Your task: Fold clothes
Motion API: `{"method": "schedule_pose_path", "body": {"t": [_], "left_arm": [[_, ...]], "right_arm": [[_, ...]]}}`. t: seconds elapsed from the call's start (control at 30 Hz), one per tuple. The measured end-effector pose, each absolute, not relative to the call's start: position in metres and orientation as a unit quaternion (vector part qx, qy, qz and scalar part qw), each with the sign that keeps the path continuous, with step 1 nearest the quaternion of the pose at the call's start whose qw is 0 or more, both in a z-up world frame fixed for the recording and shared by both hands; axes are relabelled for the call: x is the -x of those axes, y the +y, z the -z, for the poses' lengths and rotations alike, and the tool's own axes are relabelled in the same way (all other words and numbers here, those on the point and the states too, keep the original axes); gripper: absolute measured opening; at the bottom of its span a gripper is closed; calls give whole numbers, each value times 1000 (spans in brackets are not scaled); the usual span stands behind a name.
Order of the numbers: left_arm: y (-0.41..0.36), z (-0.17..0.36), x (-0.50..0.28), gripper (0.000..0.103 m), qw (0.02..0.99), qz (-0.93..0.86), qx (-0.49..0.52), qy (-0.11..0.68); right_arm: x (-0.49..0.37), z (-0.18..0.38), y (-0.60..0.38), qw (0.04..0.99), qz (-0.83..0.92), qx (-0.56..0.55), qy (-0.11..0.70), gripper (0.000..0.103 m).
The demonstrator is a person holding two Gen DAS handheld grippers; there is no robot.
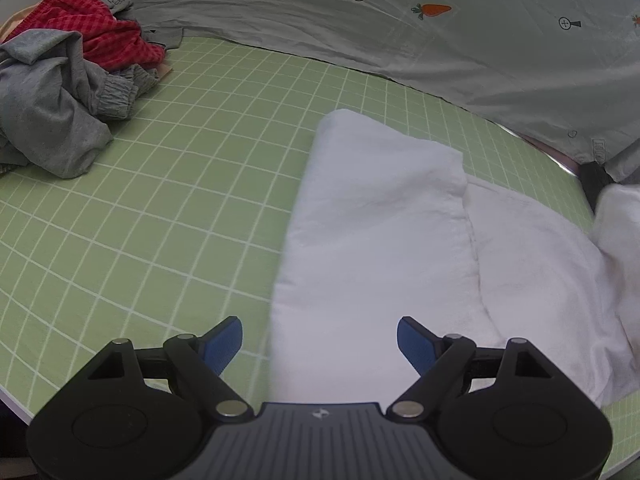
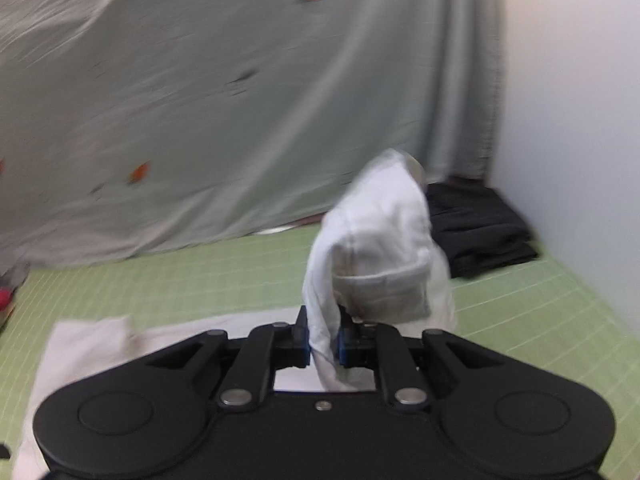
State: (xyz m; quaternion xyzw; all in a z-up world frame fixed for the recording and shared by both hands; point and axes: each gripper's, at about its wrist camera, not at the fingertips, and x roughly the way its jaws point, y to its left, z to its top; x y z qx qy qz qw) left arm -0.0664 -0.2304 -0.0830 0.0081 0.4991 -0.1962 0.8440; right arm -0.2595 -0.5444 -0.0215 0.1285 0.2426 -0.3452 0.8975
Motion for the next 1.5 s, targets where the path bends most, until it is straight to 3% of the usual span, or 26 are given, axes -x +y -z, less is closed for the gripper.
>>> {"method": "schedule_pose_path", "body": {"t": [0.3, 0.43, 0.8, 1.03, 1.17, 1.33, 1.4, 1.43, 1.5], "left_arm": [[-179, 90, 56, 85, 842, 219, -39, 491], [-168, 93, 51, 85, 836, 225, -38, 498], [-164, 101, 35, 85, 828, 243, -36, 503], [-166, 107, 23, 86, 824, 245, -40, 509], [-173, 108, 16, 86, 822, 244, -38, 513], [-188, 114, 11, 90, 814, 251, -40, 522], [-195, 118, 9, 90, 809, 255, -39, 529], [-199, 121, 8, 90, 806, 256, -39, 532], [-206, 126, 5, 90, 802, 258, -40, 536]], "right_arm": [[194, 139, -452, 857, 327, -147, 371, 18], [197, 118, -450, 860, 321, -173, 356, 37], [234, 49, -455, 878, 368, -198, 234, 46], [203, 87, -473, 842, 394, -181, 321, 59], [173, 118, -444, 839, 363, -147, 377, 59], [170, 114, -449, 830, 369, -167, 383, 61], [175, 106, -452, 832, 365, -175, 380, 70], [179, 101, -451, 833, 368, -175, 375, 84], [186, 90, -450, 836, 377, -179, 357, 97]]}}
